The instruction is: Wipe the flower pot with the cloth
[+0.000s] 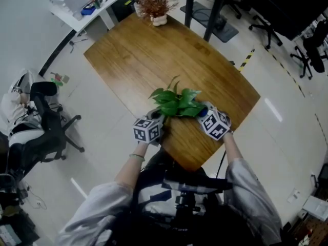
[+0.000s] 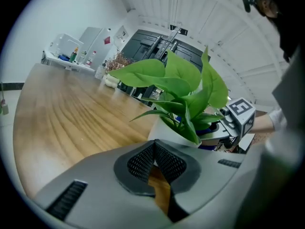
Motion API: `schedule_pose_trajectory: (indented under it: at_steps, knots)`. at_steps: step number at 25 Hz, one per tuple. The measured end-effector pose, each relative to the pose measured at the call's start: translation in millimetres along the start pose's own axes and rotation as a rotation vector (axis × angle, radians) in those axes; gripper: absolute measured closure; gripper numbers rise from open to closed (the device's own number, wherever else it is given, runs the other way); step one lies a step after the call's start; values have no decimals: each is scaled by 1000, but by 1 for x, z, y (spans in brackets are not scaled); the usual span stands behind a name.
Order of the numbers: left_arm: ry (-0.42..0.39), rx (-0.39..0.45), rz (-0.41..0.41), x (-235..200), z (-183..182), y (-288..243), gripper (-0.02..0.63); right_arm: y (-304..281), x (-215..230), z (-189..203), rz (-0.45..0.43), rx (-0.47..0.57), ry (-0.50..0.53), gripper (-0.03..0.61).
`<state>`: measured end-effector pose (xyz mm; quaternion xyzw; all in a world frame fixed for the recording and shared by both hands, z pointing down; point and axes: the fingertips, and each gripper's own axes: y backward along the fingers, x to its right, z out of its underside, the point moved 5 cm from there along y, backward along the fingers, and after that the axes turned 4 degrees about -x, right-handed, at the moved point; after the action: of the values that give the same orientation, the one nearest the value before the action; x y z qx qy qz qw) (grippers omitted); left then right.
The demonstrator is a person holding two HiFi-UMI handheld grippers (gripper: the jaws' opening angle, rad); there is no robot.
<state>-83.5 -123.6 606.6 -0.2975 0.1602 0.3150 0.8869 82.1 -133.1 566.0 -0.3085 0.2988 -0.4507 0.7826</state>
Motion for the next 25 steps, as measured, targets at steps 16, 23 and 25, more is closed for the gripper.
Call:
schedule_pose_trajectory:
  at_steps: [16, 23, 25]
  knots:
    - [-14, -46, 5, -27, -28, -27, 606, -32, -78, 8, -81, -30, -145, 503]
    - [-13, -35, -12, -23, -22, -14, 606, -20, -74, 20, -54, -43, -210, 503]
    - [3, -16, -4, -17, -19, -3, 606, -10, -65, 28, -24, -55, -215, 503]
